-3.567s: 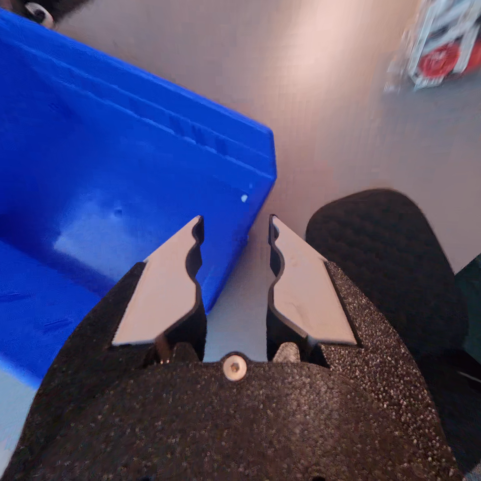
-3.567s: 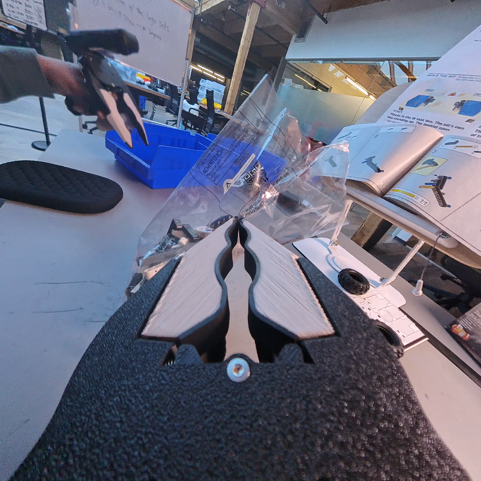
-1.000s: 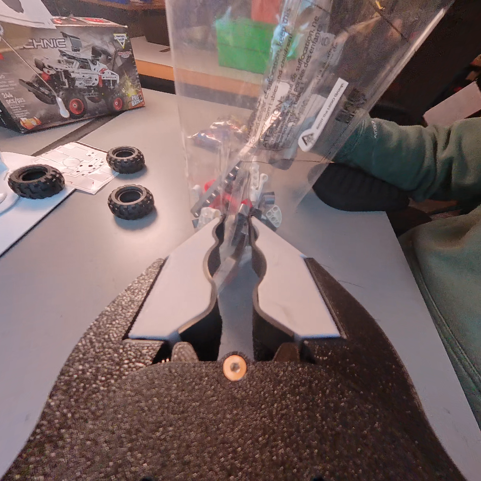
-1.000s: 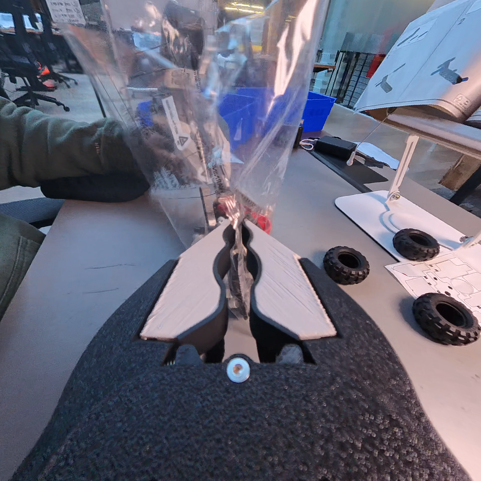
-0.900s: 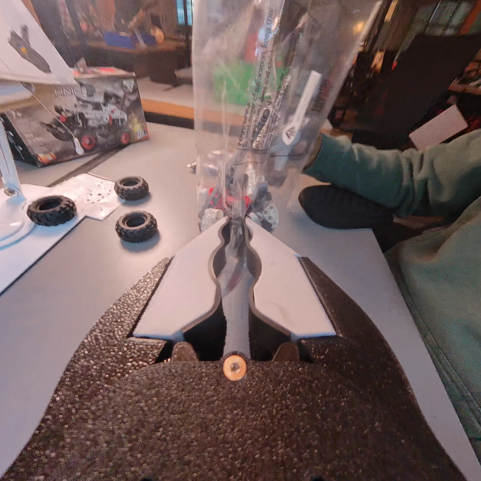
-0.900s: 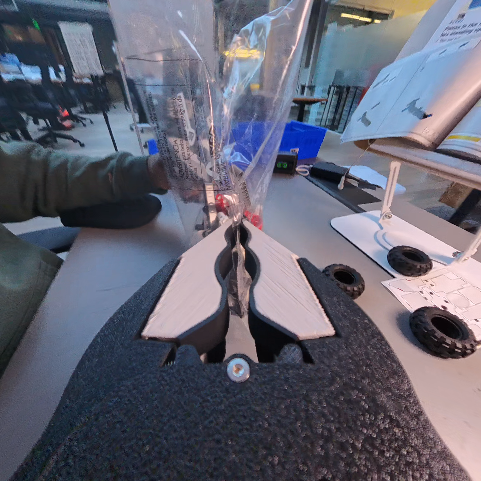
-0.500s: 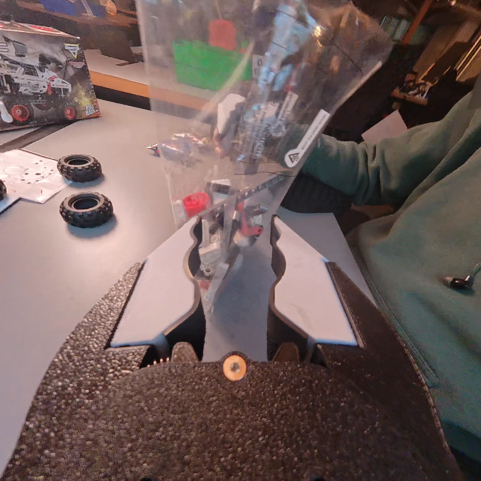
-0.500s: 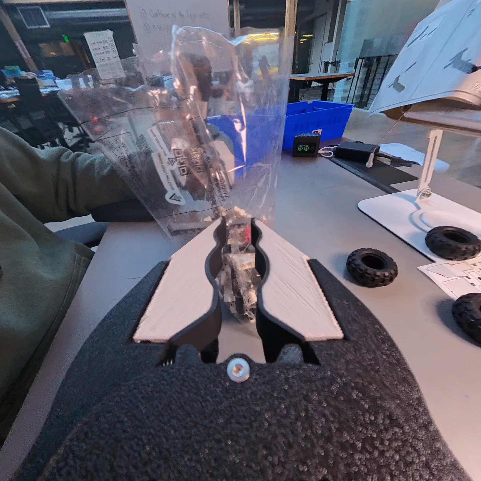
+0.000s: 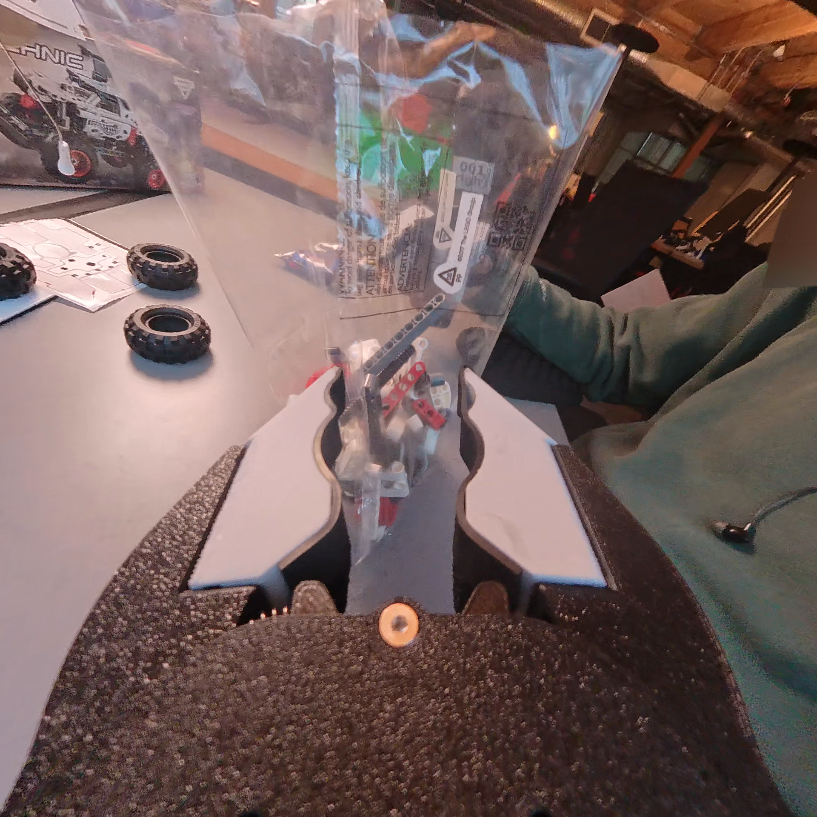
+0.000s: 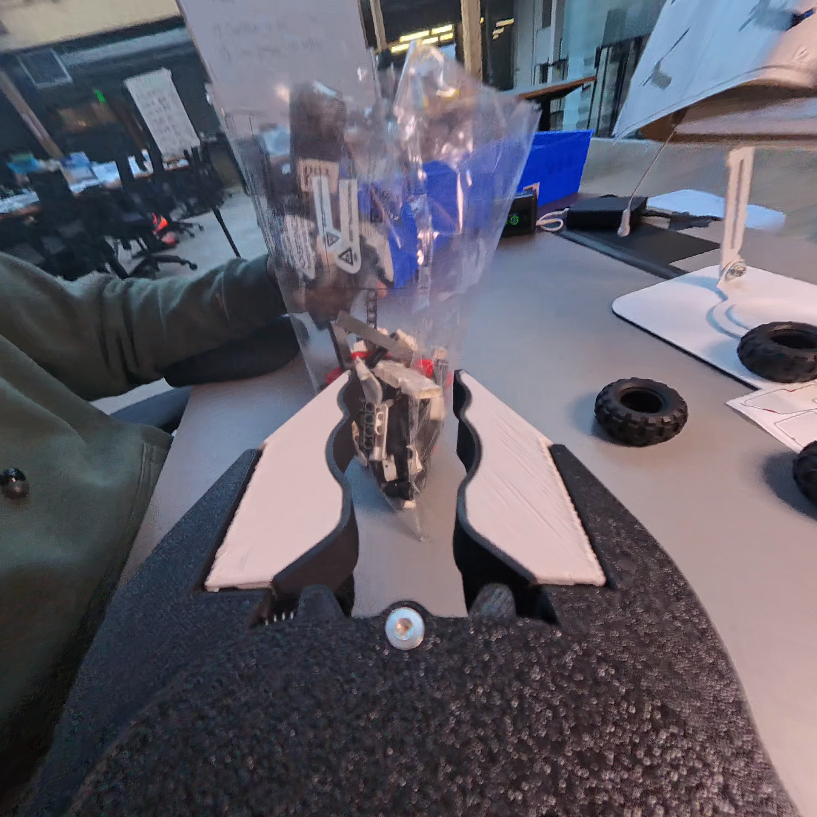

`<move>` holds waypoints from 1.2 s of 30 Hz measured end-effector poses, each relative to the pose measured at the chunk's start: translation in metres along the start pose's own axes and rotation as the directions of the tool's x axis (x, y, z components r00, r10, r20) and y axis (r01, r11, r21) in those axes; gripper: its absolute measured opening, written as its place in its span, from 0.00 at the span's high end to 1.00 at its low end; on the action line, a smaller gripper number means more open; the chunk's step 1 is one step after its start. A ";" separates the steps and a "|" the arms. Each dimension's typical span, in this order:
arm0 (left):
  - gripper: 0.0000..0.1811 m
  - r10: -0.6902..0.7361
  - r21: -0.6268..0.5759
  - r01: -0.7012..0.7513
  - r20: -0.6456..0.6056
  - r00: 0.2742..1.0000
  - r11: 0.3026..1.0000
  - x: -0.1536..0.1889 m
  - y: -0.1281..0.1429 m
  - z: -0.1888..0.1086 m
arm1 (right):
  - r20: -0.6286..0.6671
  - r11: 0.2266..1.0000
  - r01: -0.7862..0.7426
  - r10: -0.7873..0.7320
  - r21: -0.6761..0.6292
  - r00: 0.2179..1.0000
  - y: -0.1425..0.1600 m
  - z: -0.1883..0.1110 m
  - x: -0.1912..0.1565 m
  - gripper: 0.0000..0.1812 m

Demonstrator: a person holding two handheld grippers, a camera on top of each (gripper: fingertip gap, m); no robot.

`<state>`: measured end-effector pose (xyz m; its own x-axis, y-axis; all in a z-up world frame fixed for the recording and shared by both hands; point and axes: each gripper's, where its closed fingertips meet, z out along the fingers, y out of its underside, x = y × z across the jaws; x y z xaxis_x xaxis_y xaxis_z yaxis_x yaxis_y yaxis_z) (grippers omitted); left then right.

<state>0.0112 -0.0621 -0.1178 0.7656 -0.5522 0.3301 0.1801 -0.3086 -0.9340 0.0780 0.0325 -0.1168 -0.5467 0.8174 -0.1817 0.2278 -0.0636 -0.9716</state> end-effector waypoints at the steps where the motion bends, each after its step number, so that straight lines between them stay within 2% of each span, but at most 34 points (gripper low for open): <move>1: 0.74 0.031 -0.017 -0.031 0.014 0.999 0.999 -0.001 0.002 0.002 | 0.003 0.999 0.027 -0.027 -0.031 1.000 0.006 0.005 -0.002 0.75; 4: 0.80 0.043 -0.005 -0.043 0.031 0.999 0.999 -0.005 -0.003 0.003 | -0.017 0.992 0.094 -0.096 -0.088 0.995 0.016 0.021 -0.003 0.72; 5: 0.86 0.030 0.006 -0.030 0.028 0.999 1.000 -0.006 -0.005 0.003 | -0.039 0.988 0.110 -0.114 -0.105 0.993 0.018 0.026 0.001 0.75; 7: 0.95 0.030 0.023 -0.031 0.007 1.000 0.999 -0.003 -0.008 0.002 | -0.005 0.988 0.118 -0.119 -0.103 0.993 0.018 0.033 -0.002 0.94; 9: 1.00 0.077 0.028 -0.078 0.013 0.997 0.997 0.001 -0.011 -0.001 | 0.003 0.988 0.129 -0.130 -0.086 0.992 0.013 0.032 -0.003 0.99; 13: 1.00 0.078 0.162 -0.075 -0.009 0.997 0.984 0.017 -0.042 -0.029 | 0.083 0.993 0.024 -0.033 0.116 0.996 -0.027 0.003 -0.017 1.00; 15: 1.00 0.110 0.163 -0.104 -0.023 0.994 0.981 0.030 -0.046 -0.032 | 0.133 0.990 -0.003 -0.016 0.143 0.991 -0.035 -0.004 -0.030 1.00; 17: 1.00 0.111 0.131 -0.106 -0.025 0.994 0.986 0.032 -0.038 -0.028 | 0.127 0.995 0.017 -0.029 0.095 0.992 -0.026 -0.002 -0.033 1.00; 18: 0.98 0.085 0.101 -0.082 -0.020 0.996 0.991 0.026 -0.029 -0.026 | 0.117 0.999 0.017 -0.022 0.045 0.993 -0.015 0.001 -0.030 0.96; 20: 0.86 0.010 0.044 -0.010 -0.001 1.000 0.999 0.010 -0.011 -0.021 | 0.086 0.999 -0.013 0.017 -0.045 0.996 0.009 0.008 -0.019 0.86; 22: 0.85 -0.009 -0.002 0.009 -0.033 0.999 1.000 0.010 0.001 -0.014 | 0.094 0.997 -0.017 0.025 -0.082 0.995 0.021 0.014 -0.019 0.86; 24: 0.83 0.036 -0.018 -0.036 -0.024 0.999 0.999 0.011 0.004 -0.008 | 0.083 0.995 0.036 -0.028 -0.089 0.996 0.022 0.016 -0.019 0.87; 26: 0.80 0.066 -0.020 -0.066 -0.003 0.998 0.998 0.008 0.004 -0.003 | 0.076 0.995 0.066 -0.061 -0.072 0.995 0.018 0.016 -0.020 0.92; 28: 0.84 0.075 -0.021 -0.074 0.032 0.997 0.997 0.000 0.002 0.001 | 0.074 0.995 0.077 -0.072 -0.067 0.995 0.018 0.015 -0.020 0.98; 29: 0.93 0.067 -0.016 -0.066 0.015 0.998 0.998 0.001 0.001 0.002 | 0.086 0.995 0.078 -0.072 -0.064 0.994 0.018 0.014 -0.021 0.99; 31: 0.99 0.077 -0.019 -0.077 -0.005 0.997 0.997 0.005 -0.001 0.001 | 0.094 0.995 0.077 -0.071 -0.070 0.993 0.019 0.009 -0.023 1.00; 36: 1.00 0.065 -0.011 -0.065 -0.008 0.998 0.998 0.004 0.005 -0.012 | 0.106 0.999 -0.002 0.007 -0.052 0.994 0.024 -0.003 -0.016 1.00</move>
<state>0.0080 -0.0753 -0.1193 0.7708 -0.5771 0.2701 0.1233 -0.2808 -0.9518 0.0948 0.0197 -0.1362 -0.6273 0.7516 -0.2038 0.2700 -0.0355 -0.9622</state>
